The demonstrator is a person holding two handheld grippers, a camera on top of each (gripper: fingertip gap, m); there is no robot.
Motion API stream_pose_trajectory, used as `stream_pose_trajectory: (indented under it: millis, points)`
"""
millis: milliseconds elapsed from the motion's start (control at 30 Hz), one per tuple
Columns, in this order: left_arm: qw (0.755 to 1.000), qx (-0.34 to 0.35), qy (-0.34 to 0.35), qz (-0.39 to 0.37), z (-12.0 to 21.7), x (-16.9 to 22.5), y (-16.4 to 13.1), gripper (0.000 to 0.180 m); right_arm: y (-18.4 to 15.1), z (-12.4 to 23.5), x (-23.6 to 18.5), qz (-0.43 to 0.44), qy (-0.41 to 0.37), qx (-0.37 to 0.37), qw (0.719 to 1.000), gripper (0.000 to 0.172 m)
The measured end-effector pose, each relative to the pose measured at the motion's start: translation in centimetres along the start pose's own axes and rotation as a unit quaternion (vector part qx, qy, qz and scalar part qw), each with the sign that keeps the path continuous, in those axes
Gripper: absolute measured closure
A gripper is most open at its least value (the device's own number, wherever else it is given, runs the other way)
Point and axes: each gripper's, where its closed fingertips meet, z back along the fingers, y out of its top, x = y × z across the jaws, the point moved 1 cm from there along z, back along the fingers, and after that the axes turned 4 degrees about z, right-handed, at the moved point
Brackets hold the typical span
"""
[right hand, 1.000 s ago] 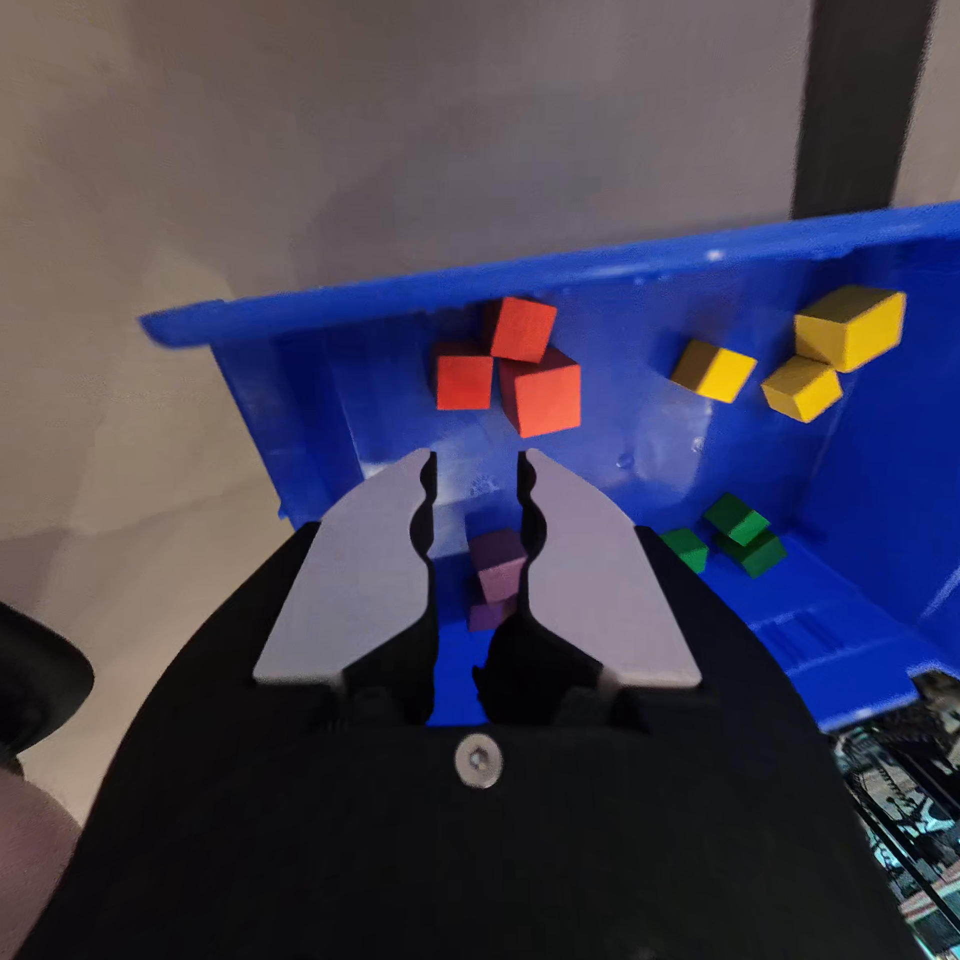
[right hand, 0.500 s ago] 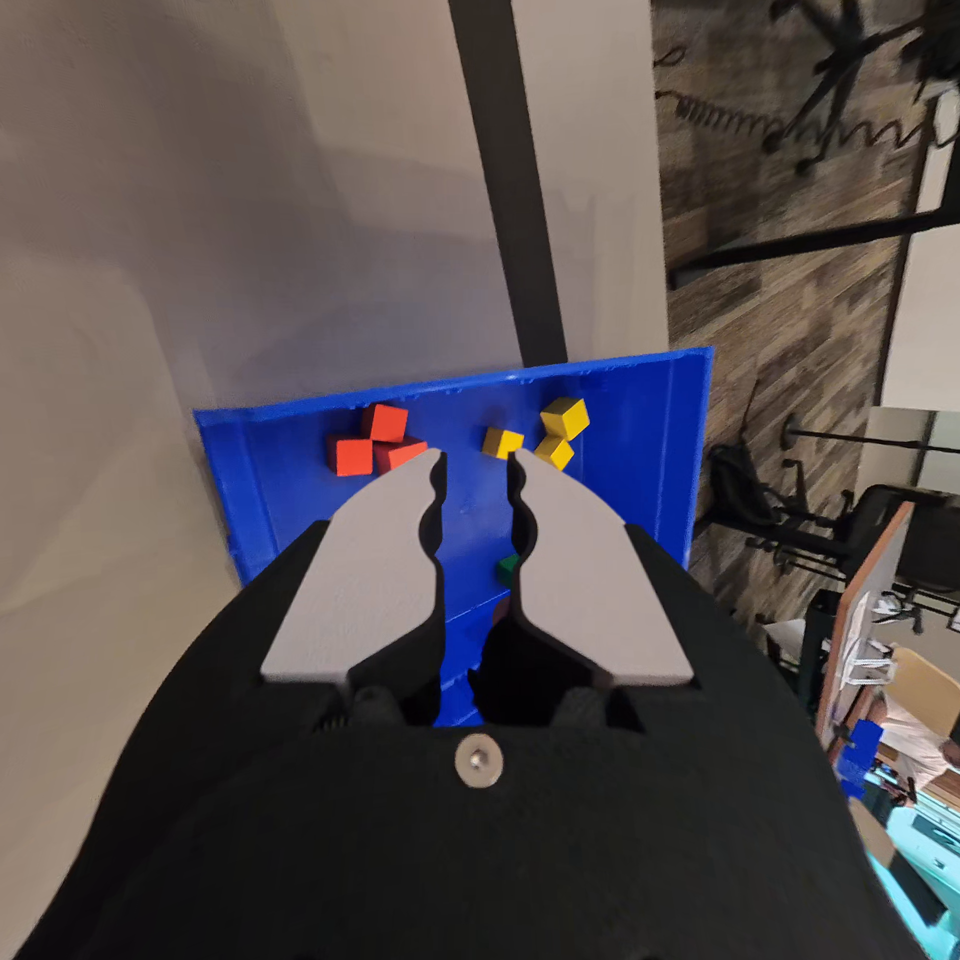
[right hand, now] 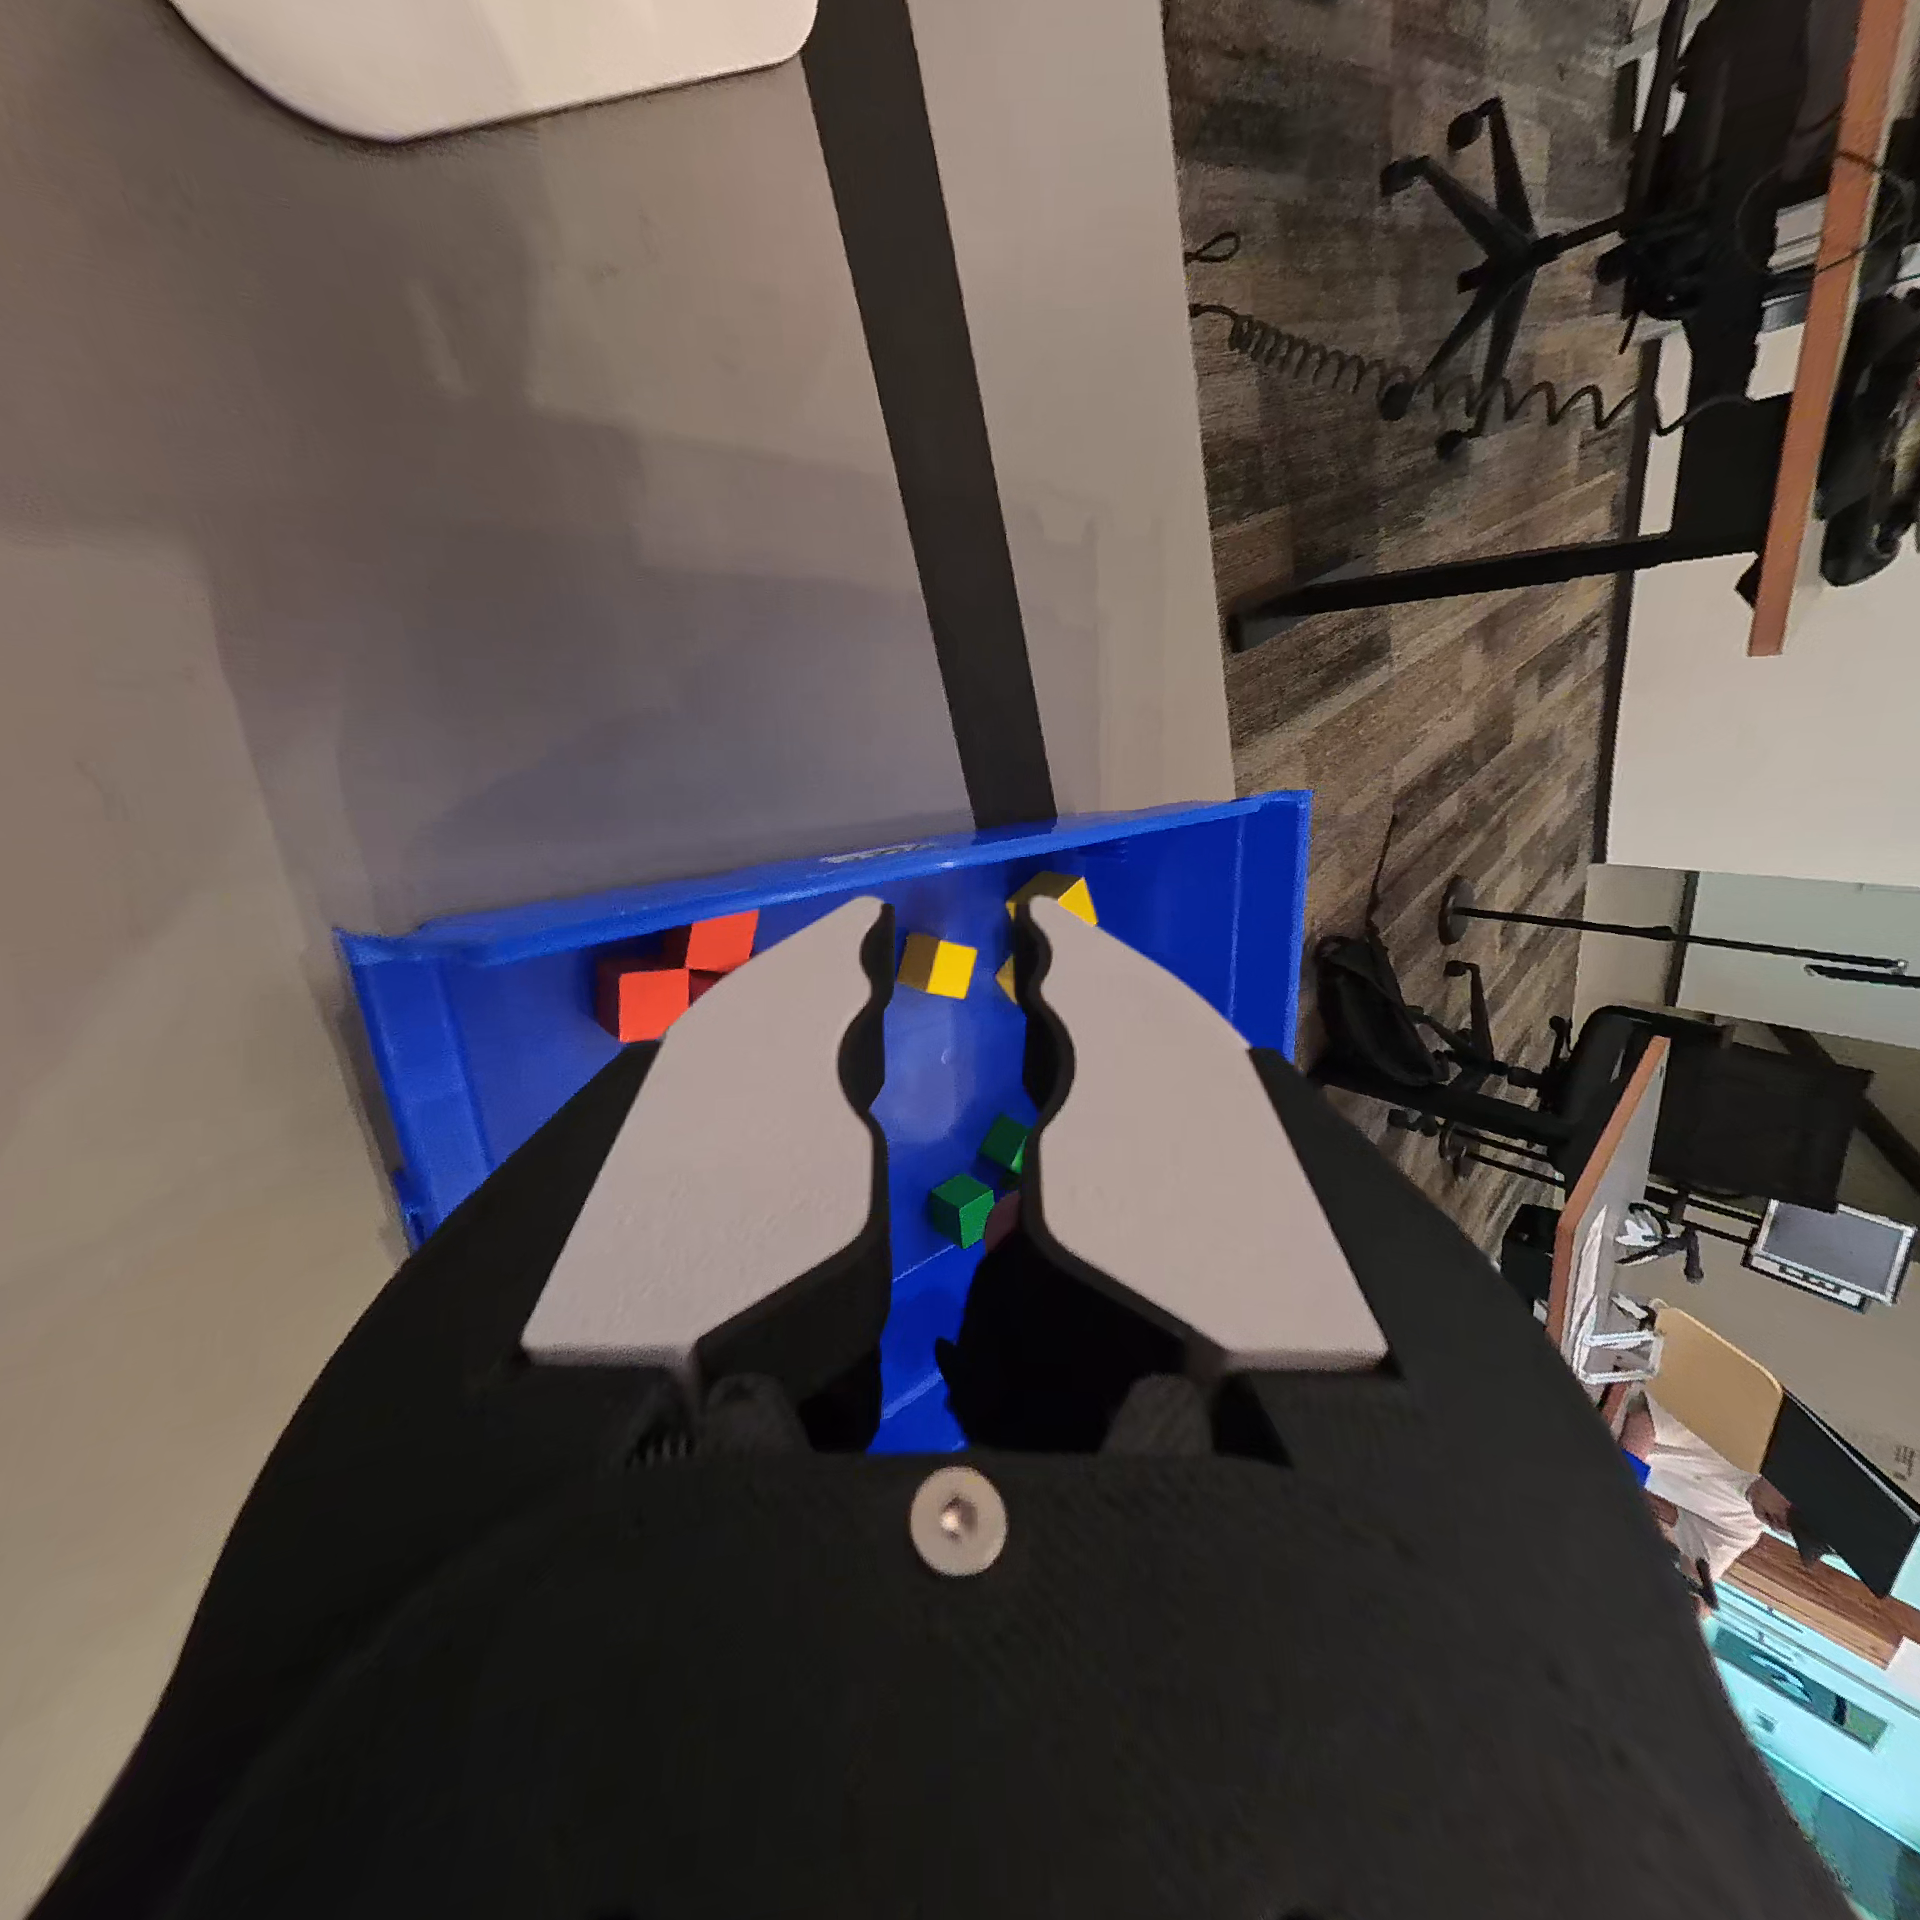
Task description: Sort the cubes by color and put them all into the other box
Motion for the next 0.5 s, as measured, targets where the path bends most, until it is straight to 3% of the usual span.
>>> stream_pose_trajectory:
  millis: [33, 267, 500]
  points:
    - [1.0, -0.004, 0.009, -0.005, 0.0, -0.2, -0.1, 0.18, 0.2, 0.1, 0.1, 0.001, -0.003, 0.005, 1.0, 0.15]
    - [0.996, -0.017, 0.07, -0.044, 1.2, -1.5, 0.4, 0.18, 0.8, 0.2, 0.7, 0.003, -0.025, 0.014, 1.0, 0.15]
    - [0.988, 0.017, 0.141, -0.067, 5.7, -3.3, 3.5, 0.178, 1.1, 0.3, 1.8, -0.007, -0.056, 0.023, 0.998, 0.15]
